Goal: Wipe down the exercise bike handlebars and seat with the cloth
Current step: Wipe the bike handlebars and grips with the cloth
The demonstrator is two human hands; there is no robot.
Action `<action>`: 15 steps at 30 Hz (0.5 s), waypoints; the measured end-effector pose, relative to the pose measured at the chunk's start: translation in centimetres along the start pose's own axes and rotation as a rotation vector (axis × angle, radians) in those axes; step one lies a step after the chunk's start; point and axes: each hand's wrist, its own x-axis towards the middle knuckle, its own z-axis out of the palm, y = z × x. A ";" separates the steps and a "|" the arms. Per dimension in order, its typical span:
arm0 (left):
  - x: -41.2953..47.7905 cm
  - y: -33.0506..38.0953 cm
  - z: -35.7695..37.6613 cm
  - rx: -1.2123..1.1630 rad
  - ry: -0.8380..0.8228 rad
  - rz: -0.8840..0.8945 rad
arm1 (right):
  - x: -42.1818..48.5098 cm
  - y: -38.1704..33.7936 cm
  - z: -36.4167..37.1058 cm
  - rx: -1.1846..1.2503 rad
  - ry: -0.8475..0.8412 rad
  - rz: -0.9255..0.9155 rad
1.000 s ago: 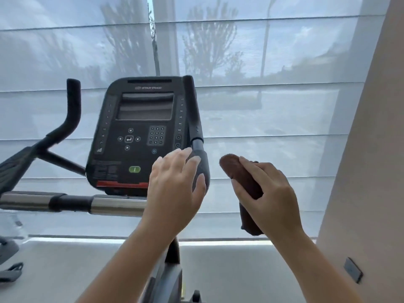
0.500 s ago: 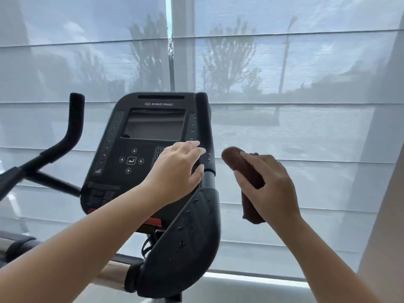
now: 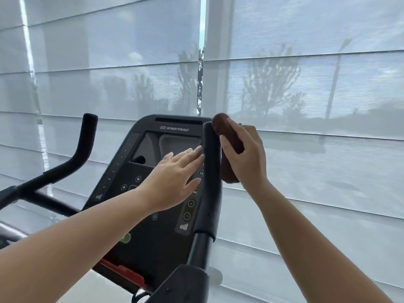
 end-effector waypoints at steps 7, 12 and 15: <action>0.2 -0.7 1.0 -0.057 0.002 0.060 | -6.9 2.6 0.5 0.180 -0.117 -0.110; 0.3 -1.2 1.2 -0.082 -0.010 0.079 | -4.2 1.9 1.2 0.171 -0.055 -0.087; 0.3 -1.5 1.0 -0.058 -0.039 0.086 | -0.4 0.9 1.6 0.221 -0.033 -0.044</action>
